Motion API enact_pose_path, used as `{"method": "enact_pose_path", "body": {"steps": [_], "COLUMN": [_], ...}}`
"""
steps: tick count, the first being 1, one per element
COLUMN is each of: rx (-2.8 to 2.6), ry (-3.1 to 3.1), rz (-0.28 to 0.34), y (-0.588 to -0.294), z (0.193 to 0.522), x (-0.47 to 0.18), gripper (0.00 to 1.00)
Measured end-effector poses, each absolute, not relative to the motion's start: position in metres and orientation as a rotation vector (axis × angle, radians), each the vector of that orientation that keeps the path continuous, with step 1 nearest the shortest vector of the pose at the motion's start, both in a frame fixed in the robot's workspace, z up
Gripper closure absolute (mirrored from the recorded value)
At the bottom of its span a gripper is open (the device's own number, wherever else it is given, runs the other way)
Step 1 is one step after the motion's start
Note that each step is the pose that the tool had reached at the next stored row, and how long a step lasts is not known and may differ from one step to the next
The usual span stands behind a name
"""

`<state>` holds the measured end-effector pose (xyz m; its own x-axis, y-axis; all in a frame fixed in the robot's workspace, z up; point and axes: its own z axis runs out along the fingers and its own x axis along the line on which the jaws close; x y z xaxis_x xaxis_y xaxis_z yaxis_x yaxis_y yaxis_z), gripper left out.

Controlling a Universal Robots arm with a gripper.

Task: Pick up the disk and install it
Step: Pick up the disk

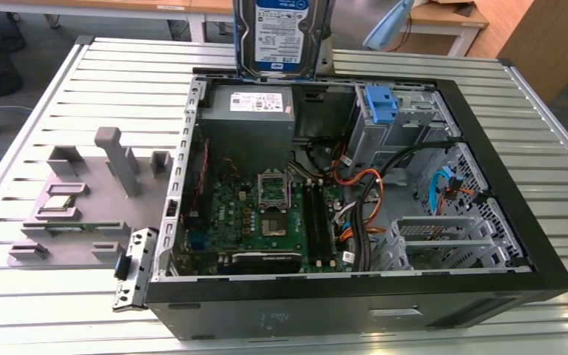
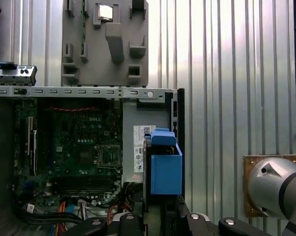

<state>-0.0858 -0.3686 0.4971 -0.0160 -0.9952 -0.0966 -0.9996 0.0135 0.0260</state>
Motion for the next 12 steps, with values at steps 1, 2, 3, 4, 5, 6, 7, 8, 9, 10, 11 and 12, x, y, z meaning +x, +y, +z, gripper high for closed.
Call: {"method": "enact_pose_path", "body": {"steps": [1, 2, 3, 4, 5, 6, 7, 8, 9, 10, 11, 12], "rx": [-2.168, -2.168, -2.167, -2.167, -2.167, -2.168, -2.168, -2.168, -2.168, -2.168, -2.168, -2.167], "ry": [2.2, 2.2, 2.2, 2.2, 2.2, 2.2, 2.2, 2.2, 2.2, 2.2, 2.2, 2.2], "rz": [0.134, 0.134, 0.134, 0.134, 0.134, 0.134, 0.134, 0.134, 0.134, 0.133, 0.133, 0.133], "y": [-0.369, -0.369, -0.369, -0.369, -0.369, -0.369, -0.369, -0.369, -0.369, -0.369, -0.369, -0.369], "z": [0.497, 0.497, 0.497, 0.497, 0.497, 0.497, 0.497, 0.497, 0.497, 0.497, 0.497, 0.497], "x": [-0.083, -0.081, -0.078, -0.075, -0.073, -0.071, -0.069, -0.067, -0.065, -0.065, -0.065, -0.065], "gripper": [0.65, 0.65, 0.65, 0.65, 0.65, 0.65, 0.65, 0.65, 0.65, 0.65, 0.65, 0.65]}}
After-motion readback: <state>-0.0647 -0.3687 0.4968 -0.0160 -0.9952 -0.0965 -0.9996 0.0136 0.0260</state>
